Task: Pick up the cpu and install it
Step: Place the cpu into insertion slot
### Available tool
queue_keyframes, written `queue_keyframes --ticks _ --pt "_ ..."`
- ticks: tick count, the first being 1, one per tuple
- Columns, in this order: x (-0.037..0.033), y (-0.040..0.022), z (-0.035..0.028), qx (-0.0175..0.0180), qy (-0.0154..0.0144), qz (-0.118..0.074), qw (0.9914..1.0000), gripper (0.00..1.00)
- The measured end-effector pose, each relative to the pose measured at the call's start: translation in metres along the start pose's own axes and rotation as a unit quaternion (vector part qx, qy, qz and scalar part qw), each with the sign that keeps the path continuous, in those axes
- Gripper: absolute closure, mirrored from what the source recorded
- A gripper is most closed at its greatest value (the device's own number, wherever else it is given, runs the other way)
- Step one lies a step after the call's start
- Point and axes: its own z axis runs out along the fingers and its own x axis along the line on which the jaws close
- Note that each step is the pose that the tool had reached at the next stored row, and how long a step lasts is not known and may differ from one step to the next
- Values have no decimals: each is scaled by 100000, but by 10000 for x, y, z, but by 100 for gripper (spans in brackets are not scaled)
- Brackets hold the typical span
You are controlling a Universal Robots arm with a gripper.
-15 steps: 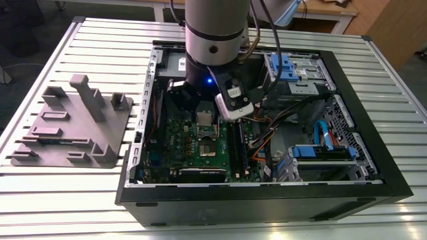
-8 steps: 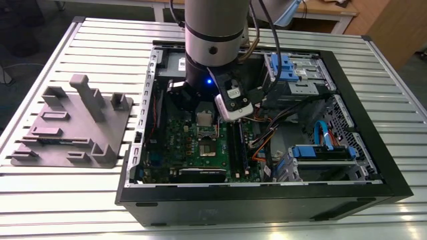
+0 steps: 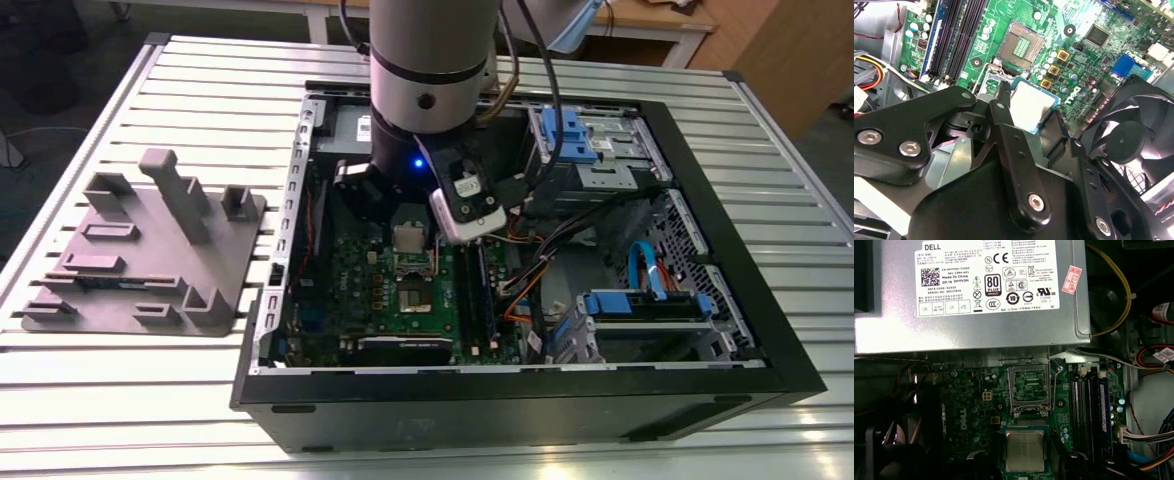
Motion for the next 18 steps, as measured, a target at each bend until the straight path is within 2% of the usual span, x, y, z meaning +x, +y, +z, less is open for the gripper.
queue_keyframes --ticks 9,18 --pt "-1 -1 27 -8 -4 -2 100000 53" --pt "-1 -5 126 3 1 -3 100000 53"
